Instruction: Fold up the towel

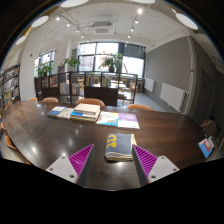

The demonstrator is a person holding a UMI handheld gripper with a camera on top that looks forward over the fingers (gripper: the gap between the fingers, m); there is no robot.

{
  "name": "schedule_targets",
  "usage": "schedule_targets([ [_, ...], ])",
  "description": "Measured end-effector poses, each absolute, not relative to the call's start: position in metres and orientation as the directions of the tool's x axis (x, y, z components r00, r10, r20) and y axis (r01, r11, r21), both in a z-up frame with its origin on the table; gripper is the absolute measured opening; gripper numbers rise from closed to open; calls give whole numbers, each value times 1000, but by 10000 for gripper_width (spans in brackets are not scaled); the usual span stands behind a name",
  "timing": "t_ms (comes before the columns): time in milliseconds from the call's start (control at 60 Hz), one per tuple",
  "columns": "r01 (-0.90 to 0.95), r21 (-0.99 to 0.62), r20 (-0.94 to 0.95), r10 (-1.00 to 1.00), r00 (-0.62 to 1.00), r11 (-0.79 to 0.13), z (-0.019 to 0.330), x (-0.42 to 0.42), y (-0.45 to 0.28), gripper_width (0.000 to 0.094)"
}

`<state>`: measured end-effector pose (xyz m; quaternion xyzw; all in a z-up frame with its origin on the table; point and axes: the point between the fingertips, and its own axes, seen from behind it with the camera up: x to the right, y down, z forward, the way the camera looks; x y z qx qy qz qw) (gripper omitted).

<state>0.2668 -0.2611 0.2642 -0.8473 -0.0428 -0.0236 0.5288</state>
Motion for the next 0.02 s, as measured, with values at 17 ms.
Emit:
schedule_targets([
  [17, 101, -892, 89, 48, 995, -441, 263, 266, -263, 746],
])
